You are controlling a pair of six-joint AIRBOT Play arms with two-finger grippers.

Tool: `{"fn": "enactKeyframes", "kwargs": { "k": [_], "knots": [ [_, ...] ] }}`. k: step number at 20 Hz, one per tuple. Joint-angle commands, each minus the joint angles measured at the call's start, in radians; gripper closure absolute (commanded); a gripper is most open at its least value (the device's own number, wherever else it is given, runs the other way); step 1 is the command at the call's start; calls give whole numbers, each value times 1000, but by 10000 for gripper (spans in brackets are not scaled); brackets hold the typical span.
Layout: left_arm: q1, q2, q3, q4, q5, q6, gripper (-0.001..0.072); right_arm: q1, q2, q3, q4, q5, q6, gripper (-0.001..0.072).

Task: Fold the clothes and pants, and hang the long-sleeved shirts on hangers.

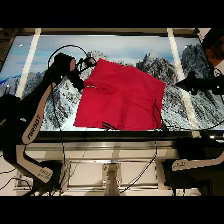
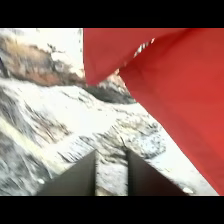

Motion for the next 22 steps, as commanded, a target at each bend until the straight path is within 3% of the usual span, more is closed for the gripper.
{"fn": "enactKeyframes", "kwargs": {
  "k": [1,4,7,11,15,19,20,21,22],
  "knots": [
    [1,5,-2,-27,-140,-188,702,2,8,11,-77,123,-59,699],
    [28,19,-31,-222,-174,-305,704,-4,117,-220,-70,61,-140,701],
    [55,100,-175,-419,-109,-383,704,-50,328,-574,-40,-23,-176,702],
    [87,301,-462,-456,31,-489,704,-98,591,-927,-7,-94,-169,700],
    [173,580,-753,-527,147,-615,704,-104,713,-1038,-7,-123,-85,699],
    [272,800,-988,-809,209,-672,702,-104,745,-1036,-2,-246,-25,688],
    [282,821,-1029,-870,211,-672,696,-102,742,-1034,-2,-256,-6,566],
    [283,827,-1064,-883,210,-676,502,-102,742,-1034,0,-256,6,290],
    [283,822,-1097,-882,210,-721,200,-102,742,-1034,-1,-252,10,109]
  ]
}}
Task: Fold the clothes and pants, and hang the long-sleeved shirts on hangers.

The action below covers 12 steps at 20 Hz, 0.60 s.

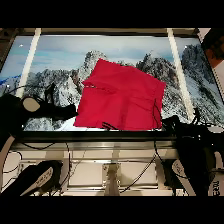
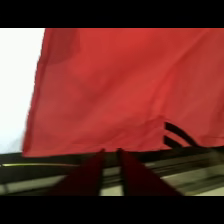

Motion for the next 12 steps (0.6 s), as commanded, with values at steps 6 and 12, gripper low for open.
{"fn": "enactKeyframes", "kwargs": {
  "k": [6,12],
  "knots": [
    [73,5,-226,-156,-26,-189,119,24,13,-8,2,-14,43,80],
    [105,-76,-226,-177,118,-190,120,77,14,-7,2,-14,43,80]
  ]
}}
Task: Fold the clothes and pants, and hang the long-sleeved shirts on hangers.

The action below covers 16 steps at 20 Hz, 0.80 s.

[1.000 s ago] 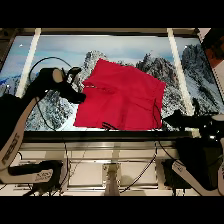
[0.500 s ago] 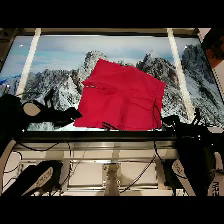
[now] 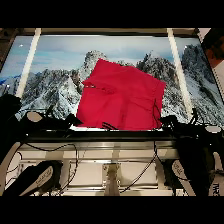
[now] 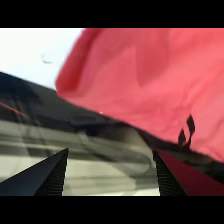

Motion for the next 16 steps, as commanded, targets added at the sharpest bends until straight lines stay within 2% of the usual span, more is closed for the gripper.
{"fn": "enactKeyframes", "kwargs": {
  "k": [1,3,5,7,9,10,11,14,16],
  "knots": [
    [8,-64,-6,-50,124,-6,121,14,0,0,2,-2,1,80],
    [8,-120,-6,-142,161,36,122,14,0,0,3,-2,1,80],
    [8,-168,-6,-213,183,80,240,14,0,0,3,-2,1,80],
    [5,-204,-5,-261,213,112,263,14,0,0,4,-1,1,80],
    [5,-212,-1,-277,246,138,410,14,0,0,3,-2,1,80],
    [5,-209,0,-280,255,138,595,14,0,0,3,-1,1,81],
    [5,-208,1,-287,259,146,703,14,0,0,2,0,1,95],
    [-3,-195,12,-354,247,290,703,14,0,19,-81,40,16,167],
    [-26,-167,13,-352,247,309,703,14,0,29,-134,106,63,167]
  ]
}}
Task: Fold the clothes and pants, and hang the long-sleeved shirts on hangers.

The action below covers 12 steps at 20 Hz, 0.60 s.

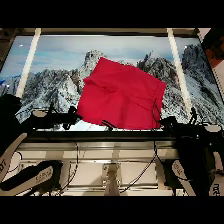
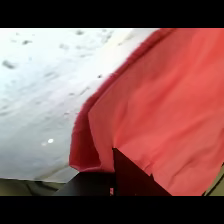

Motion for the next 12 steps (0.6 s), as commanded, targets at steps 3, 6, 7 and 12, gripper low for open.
{"fn": "enactKeyframes", "kwargs": {
  "k": [3,6,7,12],
  "knots": [
    [-80,42,5,-37,5,132,703,1,-32,12,-64,120,90,167],
    [-156,43,5,-40,5,188,703,1,-99,12,37,53,89,165],
    [-174,43,5,-40,5,196,702,1,-126,12,59,29,82,161],
    [-198,50,5,-40,7,250,703,1,-228,13,56,-55,65,156]
  ]
}}
